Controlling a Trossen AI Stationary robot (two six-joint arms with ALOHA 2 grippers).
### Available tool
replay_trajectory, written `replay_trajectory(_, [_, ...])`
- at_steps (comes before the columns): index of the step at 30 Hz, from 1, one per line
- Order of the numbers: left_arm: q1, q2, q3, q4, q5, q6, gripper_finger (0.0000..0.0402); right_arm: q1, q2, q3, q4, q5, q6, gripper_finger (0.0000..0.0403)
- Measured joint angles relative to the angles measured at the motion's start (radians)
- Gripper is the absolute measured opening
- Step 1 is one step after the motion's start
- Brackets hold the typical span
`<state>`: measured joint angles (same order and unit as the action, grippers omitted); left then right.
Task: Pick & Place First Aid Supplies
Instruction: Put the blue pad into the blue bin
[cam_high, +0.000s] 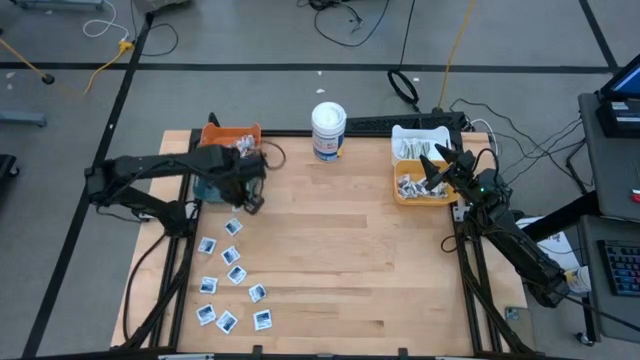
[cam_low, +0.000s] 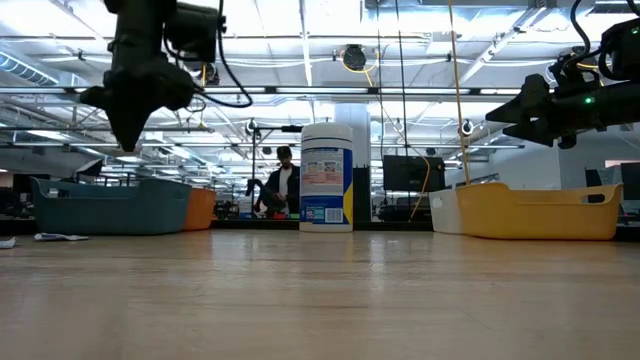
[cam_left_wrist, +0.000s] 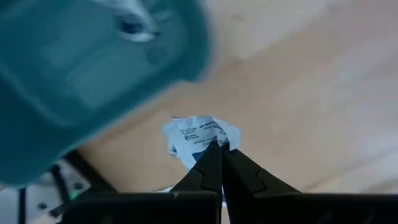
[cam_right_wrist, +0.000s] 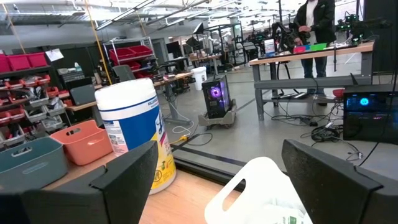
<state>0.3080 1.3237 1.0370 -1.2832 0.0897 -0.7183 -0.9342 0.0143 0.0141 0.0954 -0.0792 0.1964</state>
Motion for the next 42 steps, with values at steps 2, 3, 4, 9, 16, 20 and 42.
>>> replay_trajectory(2, [0.074, -0.008, 0.000, -0.013, -0.013, 0.006, 0.0000, 0.000, 0.000, 0.000, 0.000, 0.000, 0.000, 0.0337])
replay_trajectory(3, [0.113, -0.010, 0.000, -0.018, -0.019, 0.007, 0.0000, 0.000, 0.000, 0.000, 0.000, 0.000, 0.000, 0.0337])
replay_trajectory(4, [0.152, -0.011, 0.000, -0.021, -0.026, 0.011, 0.0000, 0.000, 0.000, 0.000, 0.000, 0.000, 0.000, 0.0337])
replay_trajectory(9, [0.323, -0.010, 0.000, -0.028, -0.039, 0.035, 0.0000, 0.000, 0.000, 0.000, 0.000, 0.000, 0.000, 0.0337])
replay_trajectory(16, [0.436, -0.001, 0.000, -0.025, -0.055, 0.063, 0.0000, 0.000, 0.000, 0.000, 0.000, 0.000, 0.000, 0.0337])
replay_trajectory(20, [0.429, 0.042, -0.019, 0.011, -0.072, 0.051, 0.0000, 0.000, 0.000, 0.000, 0.000, 0.000, 0.000, 0.0337])
replay_trajectory(42, [0.353, 0.156, -0.176, 0.256, -0.173, -0.097, 0.0002, 0.000, 0.000, 0.000, 0.000, 0.000, 0.000, 0.0337])
